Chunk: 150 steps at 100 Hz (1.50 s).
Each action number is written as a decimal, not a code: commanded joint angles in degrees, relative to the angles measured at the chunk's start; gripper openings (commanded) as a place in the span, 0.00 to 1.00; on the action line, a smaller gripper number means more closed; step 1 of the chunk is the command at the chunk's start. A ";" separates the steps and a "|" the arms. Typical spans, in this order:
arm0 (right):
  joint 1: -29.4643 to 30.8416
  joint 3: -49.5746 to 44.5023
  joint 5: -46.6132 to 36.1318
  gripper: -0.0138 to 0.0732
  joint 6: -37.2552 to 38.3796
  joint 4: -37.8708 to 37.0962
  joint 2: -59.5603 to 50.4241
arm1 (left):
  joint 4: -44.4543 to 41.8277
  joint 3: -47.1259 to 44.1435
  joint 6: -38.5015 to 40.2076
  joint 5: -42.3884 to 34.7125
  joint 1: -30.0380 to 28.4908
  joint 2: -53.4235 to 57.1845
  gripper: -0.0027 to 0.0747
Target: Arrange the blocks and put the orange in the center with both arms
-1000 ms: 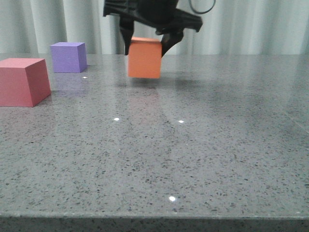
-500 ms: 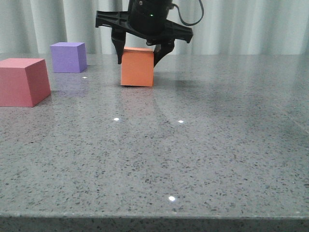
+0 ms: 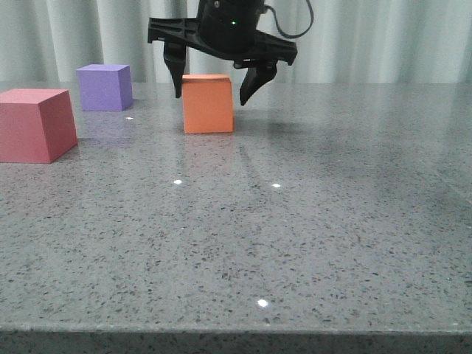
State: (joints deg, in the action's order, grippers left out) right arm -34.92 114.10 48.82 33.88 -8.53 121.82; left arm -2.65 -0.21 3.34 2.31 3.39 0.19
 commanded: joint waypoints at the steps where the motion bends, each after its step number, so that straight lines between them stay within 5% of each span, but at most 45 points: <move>1: -0.05 1.87 -2.06 0.88 -1.14 -1.85 -6.39 | 0.11 -2.38 0.50 -4.50 -0.04 2.13 0.01; 55: 7.80 -2.79 0.73 0.88 -15.84 -2.35 -21.32 | 0.11 -2.38 0.50 -4.50 -0.04 2.13 0.01; 107: 29.13 -43.50 -8.70 0.88 -16.12 -4.84 -52.96 | 0.11 -2.38 0.50 -4.50 -0.04 2.13 0.01; 150: 30.89 -72.35 -23.96 0.88 -16.00 -6.28 -79.59 | 0.11 -2.38 0.50 -4.50 -0.04 2.13 0.01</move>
State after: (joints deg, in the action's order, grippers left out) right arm -4.38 44.62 31.71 18.43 -13.36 46.76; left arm -2.65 -0.21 3.34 2.31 3.39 0.19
